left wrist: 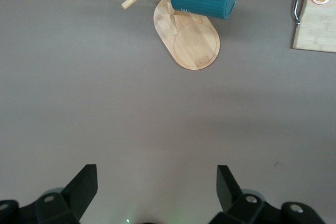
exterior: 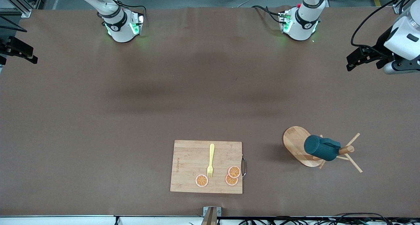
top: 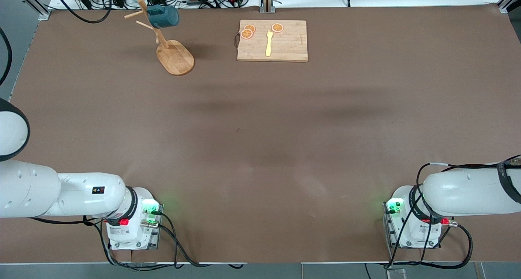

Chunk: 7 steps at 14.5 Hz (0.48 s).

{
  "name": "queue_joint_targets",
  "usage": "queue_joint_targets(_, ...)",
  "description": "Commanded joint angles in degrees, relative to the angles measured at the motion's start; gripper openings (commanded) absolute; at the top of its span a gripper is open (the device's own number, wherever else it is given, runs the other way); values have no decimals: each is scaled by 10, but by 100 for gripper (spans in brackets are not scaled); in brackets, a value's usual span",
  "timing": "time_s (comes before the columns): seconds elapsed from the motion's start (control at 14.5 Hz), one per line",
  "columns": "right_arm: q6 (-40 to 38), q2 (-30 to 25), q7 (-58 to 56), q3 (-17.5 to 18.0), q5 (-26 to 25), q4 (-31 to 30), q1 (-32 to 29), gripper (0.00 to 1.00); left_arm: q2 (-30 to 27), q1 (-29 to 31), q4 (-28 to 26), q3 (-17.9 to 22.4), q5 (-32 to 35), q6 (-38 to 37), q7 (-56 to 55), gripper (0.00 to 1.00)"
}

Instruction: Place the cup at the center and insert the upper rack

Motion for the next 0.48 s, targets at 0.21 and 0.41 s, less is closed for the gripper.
queue_joint_targets(0.21, 5, -17, -5, -1, -8, -17, 2, 100, -11, 6, -5, -7, -9, -14, 22, 100)
queue_joint_targets(0.41, 5, -17, -5, -2, -6, -17, 2, 100, -9, 6, -2, -7, -9, -14, 12, 100)
